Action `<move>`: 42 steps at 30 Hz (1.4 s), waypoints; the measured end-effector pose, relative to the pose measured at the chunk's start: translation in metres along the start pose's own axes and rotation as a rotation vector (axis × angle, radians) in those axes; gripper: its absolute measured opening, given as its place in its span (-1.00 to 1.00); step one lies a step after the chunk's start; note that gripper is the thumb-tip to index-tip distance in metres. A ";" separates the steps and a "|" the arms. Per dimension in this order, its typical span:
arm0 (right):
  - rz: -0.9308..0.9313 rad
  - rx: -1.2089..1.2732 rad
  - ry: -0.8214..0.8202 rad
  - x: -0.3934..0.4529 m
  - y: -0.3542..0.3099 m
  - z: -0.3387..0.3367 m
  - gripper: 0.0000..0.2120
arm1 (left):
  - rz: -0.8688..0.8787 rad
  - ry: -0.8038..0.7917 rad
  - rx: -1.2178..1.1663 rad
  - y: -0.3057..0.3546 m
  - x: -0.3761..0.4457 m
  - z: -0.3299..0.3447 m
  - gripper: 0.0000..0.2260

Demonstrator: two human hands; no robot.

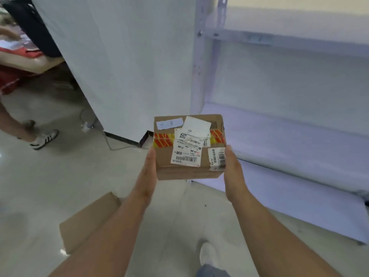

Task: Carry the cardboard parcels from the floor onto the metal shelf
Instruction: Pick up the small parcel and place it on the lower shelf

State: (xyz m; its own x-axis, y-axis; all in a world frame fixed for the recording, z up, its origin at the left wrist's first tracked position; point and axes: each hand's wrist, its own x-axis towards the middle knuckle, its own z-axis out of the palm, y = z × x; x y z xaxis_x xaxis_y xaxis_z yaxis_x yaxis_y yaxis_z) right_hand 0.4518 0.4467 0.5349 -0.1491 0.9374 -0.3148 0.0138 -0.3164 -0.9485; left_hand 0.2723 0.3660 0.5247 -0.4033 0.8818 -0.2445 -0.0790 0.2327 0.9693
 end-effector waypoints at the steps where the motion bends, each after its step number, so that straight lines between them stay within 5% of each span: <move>1: 0.004 0.001 0.035 0.002 0.001 -0.009 -0.53 | 0.002 -0.029 0.012 0.000 0.005 0.009 -0.55; 11: 0.036 0.058 0.261 0.046 0.005 -0.076 -0.56 | -0.049 -0.257 0.041 -0.003 0.071 0.089 -0.53; 19: 0.050 0.072 0.319 0.125 0.002 -0.112 -0.57 | -0.100 -0.301 0.100 -0.001 0.155 0.145 -0.05; 29: 0.051 0.062 0.323 0.203 0.021 -0.129 -0.59 | -0.065 -0.345 0.161 -0.016 0.227 0.188 -0.61; 37: 0.051 0.005 0.267 0.239 0.032 -0.137 -0.66 | -0.054 -0.432 0.268 -0.032 0.269 0.192 -0.41; 42: -0.012 -0.139 0.048 0.236 0.029 -0.149 -0.43 | -0.021 -0.411 0.464 -0.037 0.273 0.192 -0.33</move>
State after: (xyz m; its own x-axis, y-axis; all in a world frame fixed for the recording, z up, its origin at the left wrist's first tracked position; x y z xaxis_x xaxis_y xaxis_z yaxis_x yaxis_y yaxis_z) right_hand 0.5646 0.6803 0.4278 -0.1030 0.9479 -0.3015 0.1494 -0.2850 -0.9468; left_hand 0.3402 0.6766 0.4174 -0.0142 0.9394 -0.3427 0.3590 0.3246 0.8751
